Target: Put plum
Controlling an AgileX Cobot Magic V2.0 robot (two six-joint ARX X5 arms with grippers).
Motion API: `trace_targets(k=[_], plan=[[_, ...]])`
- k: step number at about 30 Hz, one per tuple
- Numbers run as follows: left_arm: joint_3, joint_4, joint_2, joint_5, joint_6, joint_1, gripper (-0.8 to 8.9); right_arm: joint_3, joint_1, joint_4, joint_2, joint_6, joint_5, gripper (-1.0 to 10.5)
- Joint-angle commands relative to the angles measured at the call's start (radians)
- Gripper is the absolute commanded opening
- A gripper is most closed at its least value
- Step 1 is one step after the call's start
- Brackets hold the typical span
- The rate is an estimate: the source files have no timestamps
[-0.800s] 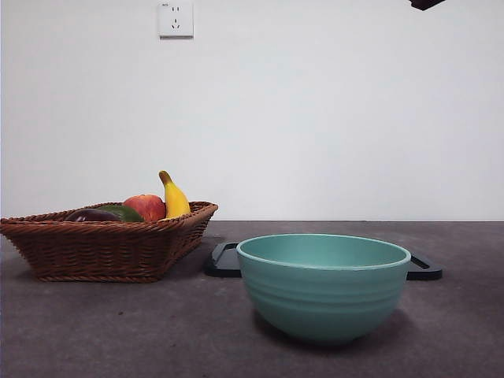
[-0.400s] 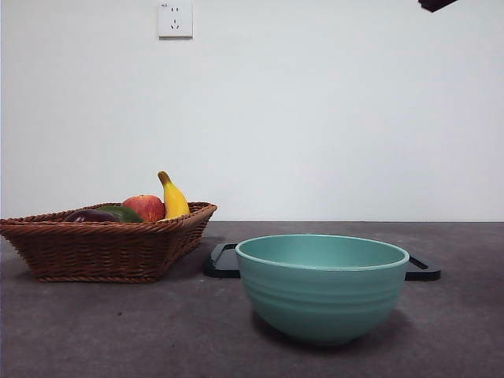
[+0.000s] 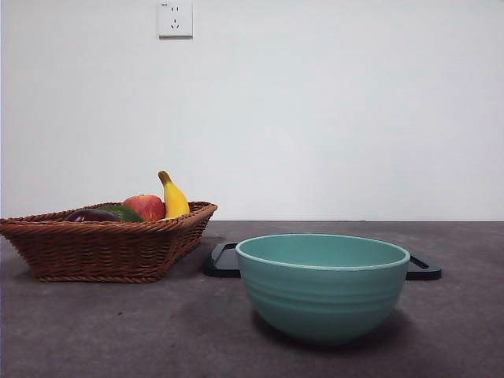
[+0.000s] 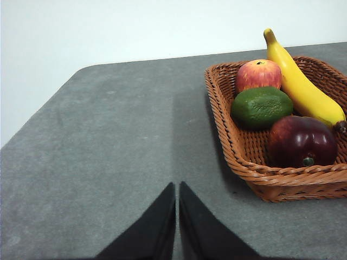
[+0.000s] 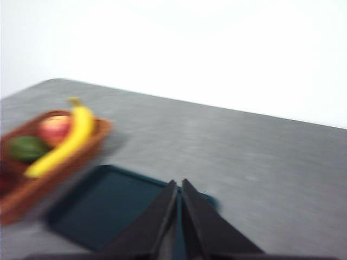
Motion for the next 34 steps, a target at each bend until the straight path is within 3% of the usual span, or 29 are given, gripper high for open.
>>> trace_targets(k=[1,12,25,34], plan=[[-0.021,-0.008,-0.002,-0.003,-0.009,0.003,0.09,-0.094,-0.023,0.045,-0.083,-0.008,0.079,0.1],[-0.021,-0.008,-0.002,-0.003,-0.009,0.003,0.09,-0.347,-0.036,0.08,-0.374,-0.003,0.234,0.1],[-0.021,-0.008,-0.002,-0.003,-0.009,0.003,0.09,-0.545,-0.022,0.163,-0.5,0.071,0.238,0.1],[-0.02,-0.008,-0.002,-0.003,-0.009,0.003,0.09,-0.548,-0.011,0.073,-0.505,0.072,0.241,0.1]])
